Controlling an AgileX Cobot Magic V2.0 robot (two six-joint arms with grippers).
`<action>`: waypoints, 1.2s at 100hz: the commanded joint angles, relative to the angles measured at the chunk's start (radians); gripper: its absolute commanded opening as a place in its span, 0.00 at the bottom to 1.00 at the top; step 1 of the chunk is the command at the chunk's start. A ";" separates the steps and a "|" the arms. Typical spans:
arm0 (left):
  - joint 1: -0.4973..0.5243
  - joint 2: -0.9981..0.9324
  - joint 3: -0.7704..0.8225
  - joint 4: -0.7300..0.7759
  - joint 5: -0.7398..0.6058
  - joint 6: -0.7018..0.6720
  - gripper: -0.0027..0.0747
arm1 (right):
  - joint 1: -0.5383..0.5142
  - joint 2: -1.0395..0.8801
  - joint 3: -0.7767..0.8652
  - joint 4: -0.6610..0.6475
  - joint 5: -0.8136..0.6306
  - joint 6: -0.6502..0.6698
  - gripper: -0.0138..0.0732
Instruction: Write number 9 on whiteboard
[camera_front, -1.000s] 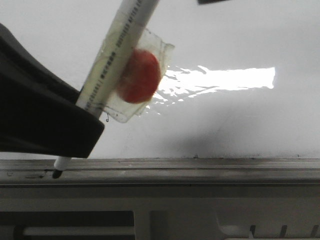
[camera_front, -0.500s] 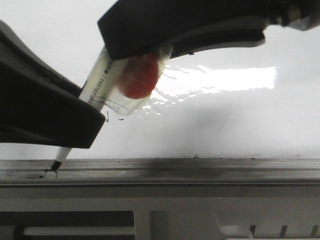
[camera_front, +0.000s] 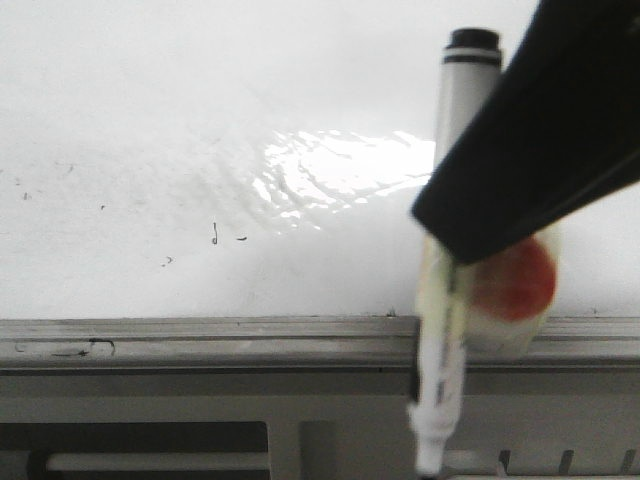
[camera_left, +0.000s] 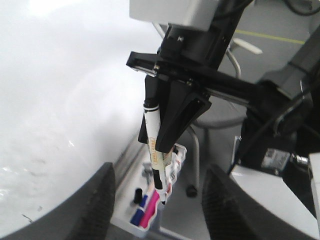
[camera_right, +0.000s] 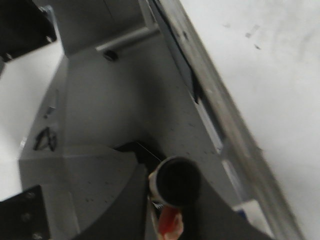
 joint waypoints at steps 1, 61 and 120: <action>-0.009 -0.062 -0.034 -0.032 -0.109 -0.041 0.47 | -0.003 -0.048 -0.107 -0.100 -0.028 0.081 0.10; -0.009 -0.116 0.006 -0.040 -0.327 -0.136 0.39 | -0.007 -0.220 0.161 -0.556 -1.079 0.330 0.11; -0.009 -0.116 0.006 -0.056 -0.329 -0.136 0.39 | -0.038 -0.008 0.161 -0.472 -1.067 0.332 0.10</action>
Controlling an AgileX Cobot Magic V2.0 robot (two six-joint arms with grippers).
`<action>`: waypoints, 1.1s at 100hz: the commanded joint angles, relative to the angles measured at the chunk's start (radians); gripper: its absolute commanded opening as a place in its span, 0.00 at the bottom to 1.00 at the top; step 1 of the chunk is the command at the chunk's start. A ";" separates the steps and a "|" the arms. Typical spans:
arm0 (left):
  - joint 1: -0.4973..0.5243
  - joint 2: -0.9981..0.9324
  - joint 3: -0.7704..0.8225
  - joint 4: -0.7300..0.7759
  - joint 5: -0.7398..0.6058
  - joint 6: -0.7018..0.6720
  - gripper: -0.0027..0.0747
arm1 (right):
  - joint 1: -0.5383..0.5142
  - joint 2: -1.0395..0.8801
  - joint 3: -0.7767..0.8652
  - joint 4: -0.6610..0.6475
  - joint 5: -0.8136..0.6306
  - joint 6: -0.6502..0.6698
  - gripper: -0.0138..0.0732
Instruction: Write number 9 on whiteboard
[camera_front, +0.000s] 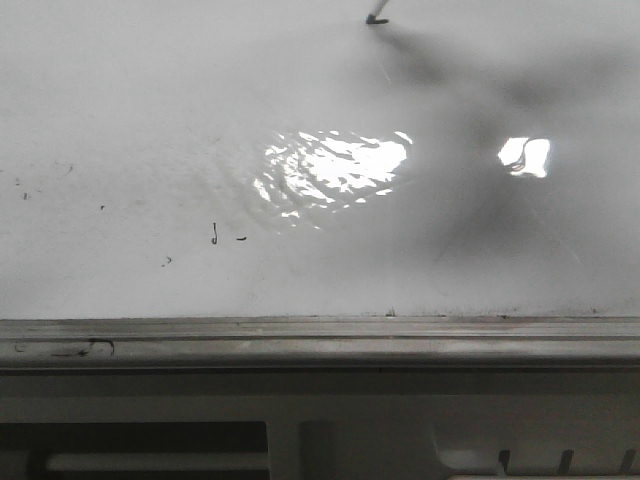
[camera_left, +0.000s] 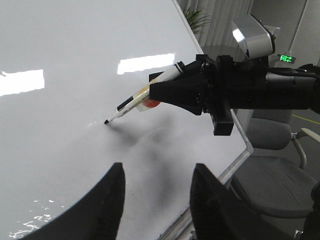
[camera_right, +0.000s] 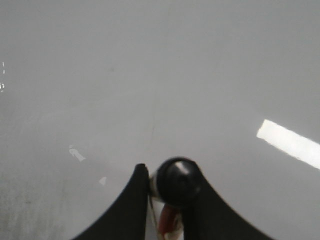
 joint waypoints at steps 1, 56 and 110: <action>-0.009 0.002 -0.024 -0.031 -0.034 -0.010 0.39 | 0.022 0.018 -0.028 0.005 -0.014 -0.001 0.10; -0.009 0.002 -0.024 -0.031 -0.034 -0.010 0.39 | -0.080 -0.051 -0.092 0.020 0.158 -0.001 0.08; -0.009 0.002 -0.024 -0.031 -0.034 -0.010 0.39 | 0.000 -0.039 -0.005 0.085 0.503 -0.001 0.10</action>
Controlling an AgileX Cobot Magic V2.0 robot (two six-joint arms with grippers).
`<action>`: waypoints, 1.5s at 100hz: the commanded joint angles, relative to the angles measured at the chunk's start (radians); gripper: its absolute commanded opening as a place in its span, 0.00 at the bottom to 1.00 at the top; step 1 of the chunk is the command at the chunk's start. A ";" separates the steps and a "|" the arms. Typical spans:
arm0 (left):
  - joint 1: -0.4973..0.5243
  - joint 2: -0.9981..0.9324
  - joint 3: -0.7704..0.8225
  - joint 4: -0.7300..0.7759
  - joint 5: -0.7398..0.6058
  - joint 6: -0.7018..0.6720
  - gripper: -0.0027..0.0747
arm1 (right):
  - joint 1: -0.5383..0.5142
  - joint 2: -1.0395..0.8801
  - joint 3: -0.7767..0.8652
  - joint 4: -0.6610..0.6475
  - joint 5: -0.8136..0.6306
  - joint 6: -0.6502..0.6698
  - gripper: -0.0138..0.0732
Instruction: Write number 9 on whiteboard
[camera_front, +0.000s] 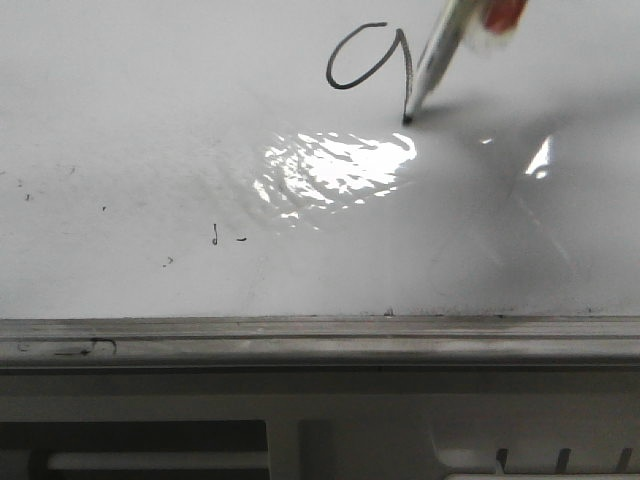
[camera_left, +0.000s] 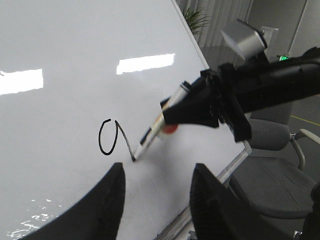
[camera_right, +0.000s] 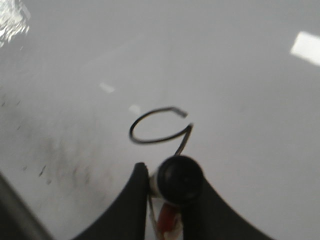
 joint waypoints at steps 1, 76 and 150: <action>-0.009 0.002 -0.026 -0.025 -0.032 -0.008 0.39 | 0.028 0.007 0.058 -0.028 0.040 -0.022 0.10; -0.009 0.306 -0.038 -0.039 0.152 0.103 0.39 | 0.232 -0.133 -0.013 -0.005 -0.015 -0.022 0.10; -0.013 0.641 -0.116 -0.584 0.386 0.869 0.39 | 0.438 -0.127 -0.014 0.065 -0.146 -0.022 0.09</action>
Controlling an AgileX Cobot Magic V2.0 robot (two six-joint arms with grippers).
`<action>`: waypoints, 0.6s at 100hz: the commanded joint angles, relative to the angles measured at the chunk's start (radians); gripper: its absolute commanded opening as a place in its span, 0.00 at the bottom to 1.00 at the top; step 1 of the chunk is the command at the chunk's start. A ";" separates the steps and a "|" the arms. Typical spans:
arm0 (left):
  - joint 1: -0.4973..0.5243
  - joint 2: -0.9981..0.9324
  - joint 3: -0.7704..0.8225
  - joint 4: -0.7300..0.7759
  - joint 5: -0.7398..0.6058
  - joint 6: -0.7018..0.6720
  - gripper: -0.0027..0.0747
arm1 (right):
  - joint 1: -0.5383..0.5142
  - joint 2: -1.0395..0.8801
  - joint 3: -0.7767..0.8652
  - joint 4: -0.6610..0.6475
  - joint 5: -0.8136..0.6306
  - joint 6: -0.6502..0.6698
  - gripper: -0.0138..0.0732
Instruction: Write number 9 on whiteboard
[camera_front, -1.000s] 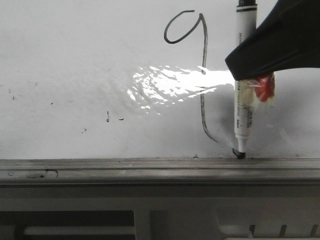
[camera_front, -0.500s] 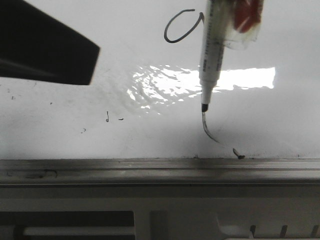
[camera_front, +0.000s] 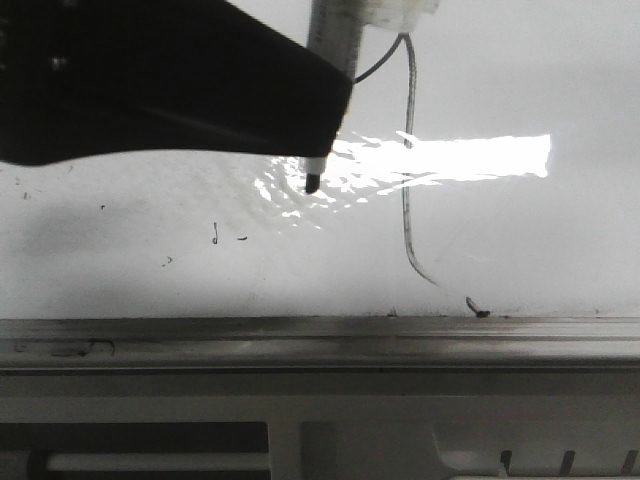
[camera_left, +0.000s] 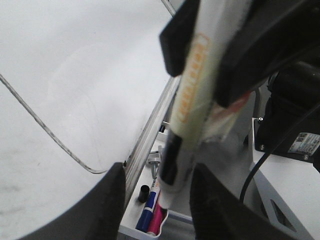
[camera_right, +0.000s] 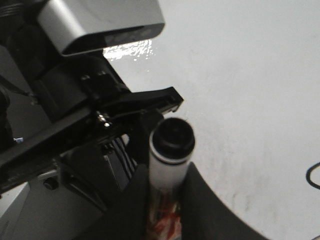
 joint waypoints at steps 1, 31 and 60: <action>-0.007 -0.001 -0.033 -0.060 0.043 0.016 0.39 | 0.023 -0.005 -0.038 0.008 -0.086 -0.007 0.09; -0.007 0.035 -0.033 -0.081 0.043 0.016 0.35 | 0.032 0.024 -0.038 0.052 -0.072 -0.007 0.09; -0.007 0.035 -0.033 -0.093 0.043 0.016 0.01 | 0.032 0.035 -0.038 0.052 -0.051 -0.007 0.09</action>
